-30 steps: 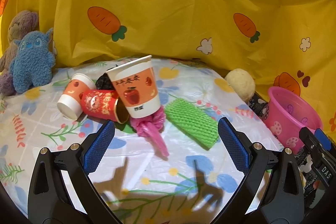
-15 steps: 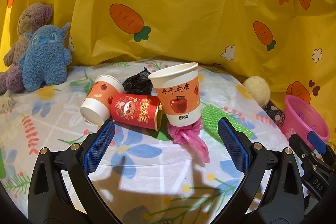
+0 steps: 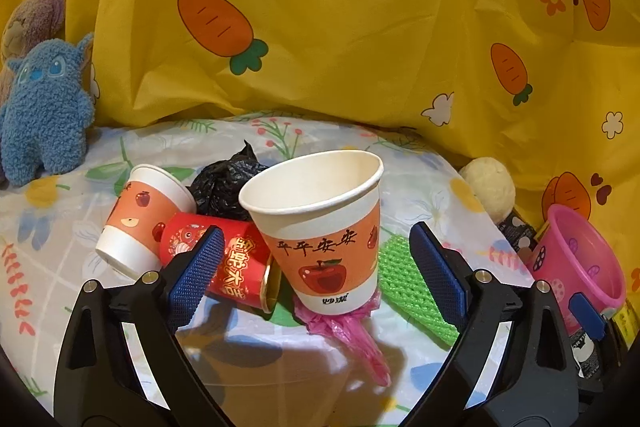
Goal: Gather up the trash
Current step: 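Grasp the white-and-orange paper cup with the left tool and lift it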
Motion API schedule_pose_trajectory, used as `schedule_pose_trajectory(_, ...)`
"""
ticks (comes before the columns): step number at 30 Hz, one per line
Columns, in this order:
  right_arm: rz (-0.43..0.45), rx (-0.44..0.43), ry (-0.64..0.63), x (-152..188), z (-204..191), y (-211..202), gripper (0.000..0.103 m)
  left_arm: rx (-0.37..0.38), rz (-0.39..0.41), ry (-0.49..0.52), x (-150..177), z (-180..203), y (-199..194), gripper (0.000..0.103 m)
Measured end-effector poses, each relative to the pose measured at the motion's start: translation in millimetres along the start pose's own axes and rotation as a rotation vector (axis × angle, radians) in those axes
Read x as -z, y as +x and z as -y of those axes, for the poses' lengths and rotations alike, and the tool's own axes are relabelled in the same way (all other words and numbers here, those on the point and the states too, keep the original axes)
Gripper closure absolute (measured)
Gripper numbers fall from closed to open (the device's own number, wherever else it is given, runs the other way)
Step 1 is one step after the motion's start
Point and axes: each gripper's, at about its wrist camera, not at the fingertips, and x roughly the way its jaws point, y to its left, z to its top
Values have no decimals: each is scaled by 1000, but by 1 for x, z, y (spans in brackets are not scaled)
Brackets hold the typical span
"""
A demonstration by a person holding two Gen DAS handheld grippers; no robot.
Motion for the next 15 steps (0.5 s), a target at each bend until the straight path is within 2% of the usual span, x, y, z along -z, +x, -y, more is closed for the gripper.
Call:
schedule_pose_trajectory(4,-14,-7,-10,0,-4,7,15,17,-30,-4,-1,-1,12,35)
schedule_pose_trajectory(5,-17,-10,-13,0,-5,9,15,23,-34,-7,-1,-2,14,38)
schedule_pose_trajectory(10,-29,-29,-30,2,-12,15,15,34,-13,-18,0,-6,11,41)
schedule_pose_trajectory(15,-38,-45,-42,3,-19,15,15,43,32,-18,-5,-4,-8,41)
